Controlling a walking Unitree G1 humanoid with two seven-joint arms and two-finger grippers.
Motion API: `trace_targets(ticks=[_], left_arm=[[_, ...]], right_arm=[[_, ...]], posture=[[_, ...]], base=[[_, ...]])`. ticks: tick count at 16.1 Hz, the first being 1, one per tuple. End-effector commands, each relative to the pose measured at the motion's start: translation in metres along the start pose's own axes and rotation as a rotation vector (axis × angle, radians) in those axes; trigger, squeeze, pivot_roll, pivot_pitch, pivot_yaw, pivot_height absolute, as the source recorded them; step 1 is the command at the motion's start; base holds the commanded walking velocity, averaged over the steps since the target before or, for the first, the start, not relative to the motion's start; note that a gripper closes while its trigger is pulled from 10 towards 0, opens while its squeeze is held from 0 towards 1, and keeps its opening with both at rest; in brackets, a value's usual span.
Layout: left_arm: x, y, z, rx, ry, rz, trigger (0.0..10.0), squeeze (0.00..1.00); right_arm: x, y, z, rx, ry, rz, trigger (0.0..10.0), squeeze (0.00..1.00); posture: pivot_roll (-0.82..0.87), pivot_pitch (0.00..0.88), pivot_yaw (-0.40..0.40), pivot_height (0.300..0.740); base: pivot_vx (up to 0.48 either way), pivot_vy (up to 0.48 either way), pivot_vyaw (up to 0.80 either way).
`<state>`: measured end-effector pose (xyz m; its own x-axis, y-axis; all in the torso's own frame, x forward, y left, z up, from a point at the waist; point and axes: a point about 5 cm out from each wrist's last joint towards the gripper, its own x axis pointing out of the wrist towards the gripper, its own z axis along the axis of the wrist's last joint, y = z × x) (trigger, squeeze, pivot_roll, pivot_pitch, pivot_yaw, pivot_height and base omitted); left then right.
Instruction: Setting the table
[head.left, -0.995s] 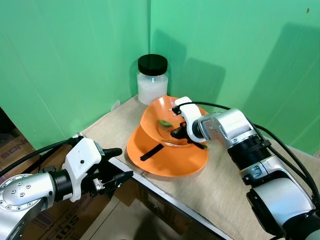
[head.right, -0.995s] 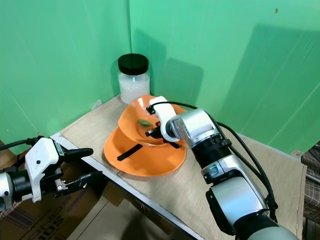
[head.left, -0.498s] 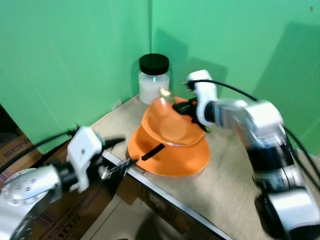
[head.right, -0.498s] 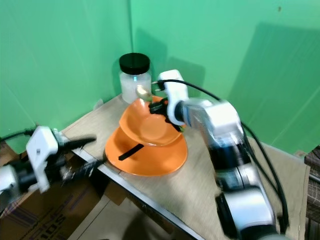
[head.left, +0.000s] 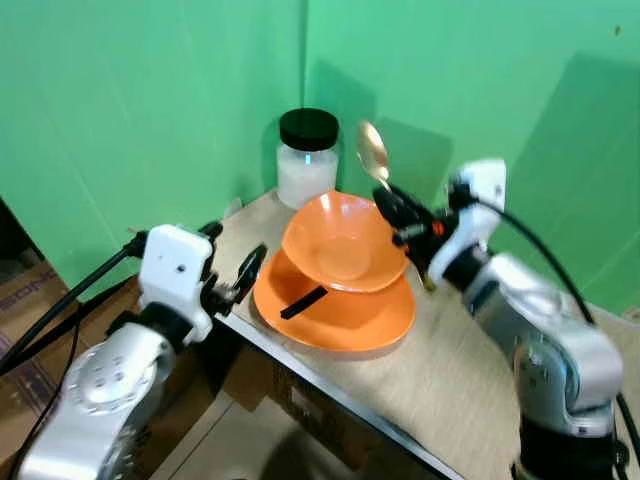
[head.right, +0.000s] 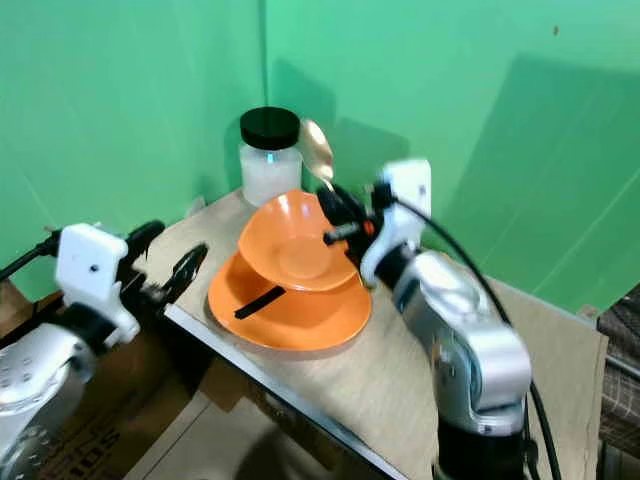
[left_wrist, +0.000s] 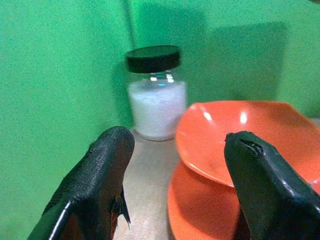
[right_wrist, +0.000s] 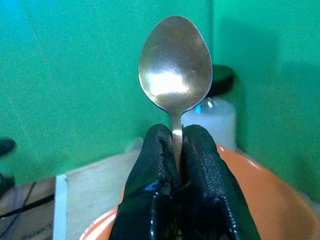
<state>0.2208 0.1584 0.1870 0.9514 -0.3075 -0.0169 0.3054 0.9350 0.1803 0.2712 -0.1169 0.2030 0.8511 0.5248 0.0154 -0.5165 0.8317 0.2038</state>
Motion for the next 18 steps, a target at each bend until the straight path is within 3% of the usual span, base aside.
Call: trace_targets(ticks=[1, 2, 7, 12, 18], left_arm=[[0.004, 0.003, -0.003, 0.002, 0.024, 0.073, 10.0, 0.00], [0.005, 0.003, -0.002, -0.027, 0.014, 0.134, 10.0, 0.00], [0.011, 0.001, 0.000, -0.034, 0.008, 0.134, 10.0, 0.00], [0.005, 0.007, -0.003, -0.040, 0.020, 0.168, 10.0, 0.00], [0.001, 0.004, -0.004, -0.050, 0.028, 0.168, 10.0, 0.00]], right_arm=[[-0.004, -0.001, 0.005, -0.023, -0.038, -0.039, 10.0, 0.00], [-0.006, 0.004, 0.004, -0.012, -0.054, -0.041, 10.0, 0.00], [-0.004, 0.006, 0.003, -0.021, -0.068, -0.090, 10.0, 0.00], [-0.007, 0.005, -0.004, -0.026, -0.015, -0.107, 10.0, 0.00], [-0.006, 0.004, -0.006, -0.045, 0.003, -0.101, 10.0, 0.00]], posture=[[0.00, 0.000, -0.051, 0.740], [-0.01, 0.000, -0.039, 0.740], [-0.02, 0.000, -0.015, 0.740], [-0.02, 0.000, -0.033, 0.740], [-0.02, 0.000, -0.041, 0.740]], base=[[0.000, 0.000, 0.00], [0.000, 0.000, -0.80], [0.000, 0.000, -0.16], [0.000, 0.000, -0.80], [0.000, 0.000, -0.80]])
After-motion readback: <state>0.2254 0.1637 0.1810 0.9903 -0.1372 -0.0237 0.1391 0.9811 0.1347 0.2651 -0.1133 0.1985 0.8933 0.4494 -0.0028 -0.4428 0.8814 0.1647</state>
